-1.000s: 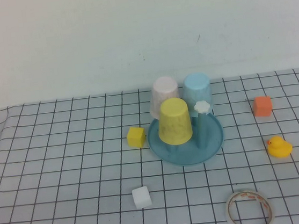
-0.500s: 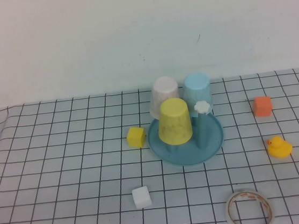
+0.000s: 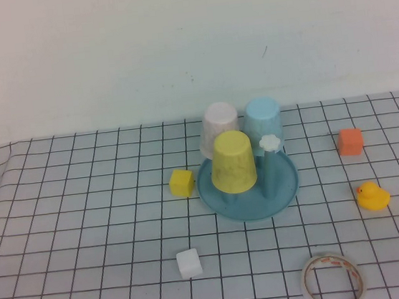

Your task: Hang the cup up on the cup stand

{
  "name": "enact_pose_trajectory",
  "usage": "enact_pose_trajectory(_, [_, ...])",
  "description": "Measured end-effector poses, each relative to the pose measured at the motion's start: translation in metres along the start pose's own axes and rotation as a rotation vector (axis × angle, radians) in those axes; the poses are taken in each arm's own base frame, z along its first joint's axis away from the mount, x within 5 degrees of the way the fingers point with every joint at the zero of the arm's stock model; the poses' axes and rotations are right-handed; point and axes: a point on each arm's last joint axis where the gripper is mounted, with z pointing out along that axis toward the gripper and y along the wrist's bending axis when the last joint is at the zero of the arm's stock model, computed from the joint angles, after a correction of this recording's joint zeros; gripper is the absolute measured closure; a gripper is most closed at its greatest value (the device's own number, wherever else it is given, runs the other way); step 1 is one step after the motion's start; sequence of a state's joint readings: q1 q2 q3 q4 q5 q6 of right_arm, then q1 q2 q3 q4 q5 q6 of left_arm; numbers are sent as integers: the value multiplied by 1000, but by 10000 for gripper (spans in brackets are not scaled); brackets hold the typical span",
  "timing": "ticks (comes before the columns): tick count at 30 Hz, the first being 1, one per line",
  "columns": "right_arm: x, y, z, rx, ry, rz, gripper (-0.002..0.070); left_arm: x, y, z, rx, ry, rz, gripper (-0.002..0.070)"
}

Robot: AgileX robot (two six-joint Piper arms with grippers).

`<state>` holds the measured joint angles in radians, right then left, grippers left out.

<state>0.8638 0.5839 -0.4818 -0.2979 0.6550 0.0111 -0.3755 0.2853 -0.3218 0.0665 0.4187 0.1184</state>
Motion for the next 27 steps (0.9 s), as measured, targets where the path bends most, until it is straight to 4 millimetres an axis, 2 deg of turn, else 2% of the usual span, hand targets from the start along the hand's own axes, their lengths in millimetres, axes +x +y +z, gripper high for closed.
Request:
enact_pose_trajectory(4, [0, 0, 0, 0, 0, 0, 678, -9, 6, 0, -71, -110, 36, 675])
enact_pose_trajectory(9, [0, 0, 0, 0, 0, 2, 678, -6, 12, 1, -161, -154, -63, 675])
enact_pose_trajectory(15, [0, 0, 0, 0, 0, 2, 678, 19, 12, -2, -237, -161, -144, 675])
enact_pose_trajectory(24, [0, 0, 0, 0, 0, 2, 678, 79, 2, 8, -300, -145, -260, 675])
enact_pose_trajectory(27, [0, 0, 0, 0, 0, 2, 678, 80, 0, 8, -292, -145, -264, 675])
